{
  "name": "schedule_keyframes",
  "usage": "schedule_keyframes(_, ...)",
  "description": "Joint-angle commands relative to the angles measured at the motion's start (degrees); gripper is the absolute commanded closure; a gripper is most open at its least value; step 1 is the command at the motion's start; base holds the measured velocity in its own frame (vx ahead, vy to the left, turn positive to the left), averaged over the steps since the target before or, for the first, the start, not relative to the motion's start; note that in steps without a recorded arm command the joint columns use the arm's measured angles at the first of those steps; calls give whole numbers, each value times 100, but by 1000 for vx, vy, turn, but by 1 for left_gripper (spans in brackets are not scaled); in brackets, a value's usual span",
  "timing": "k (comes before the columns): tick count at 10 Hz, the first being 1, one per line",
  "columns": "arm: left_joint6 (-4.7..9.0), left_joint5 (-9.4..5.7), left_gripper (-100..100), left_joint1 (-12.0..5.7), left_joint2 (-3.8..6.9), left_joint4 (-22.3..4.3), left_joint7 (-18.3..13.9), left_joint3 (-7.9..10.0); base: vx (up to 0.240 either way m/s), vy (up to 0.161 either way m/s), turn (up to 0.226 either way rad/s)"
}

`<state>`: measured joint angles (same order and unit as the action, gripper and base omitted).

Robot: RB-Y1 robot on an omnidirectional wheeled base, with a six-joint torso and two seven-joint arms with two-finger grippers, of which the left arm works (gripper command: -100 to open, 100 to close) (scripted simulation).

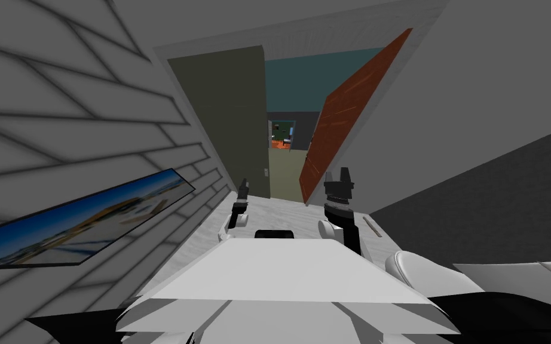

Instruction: Push the door open

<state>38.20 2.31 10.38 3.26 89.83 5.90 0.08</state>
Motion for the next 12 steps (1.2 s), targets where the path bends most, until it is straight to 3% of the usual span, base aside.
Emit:
schedule_keyframes(1,55,-24,-100,-112,12,-286,-26,-14,60,18,-15)
schedule_keyframes(11,284,-158,-100,-735,31,-1890,-181,-120,69,16,-16)
schedule_keyframes(12,284,-158,-100,-735,31,-1890,-181,-120,47,9,-8)
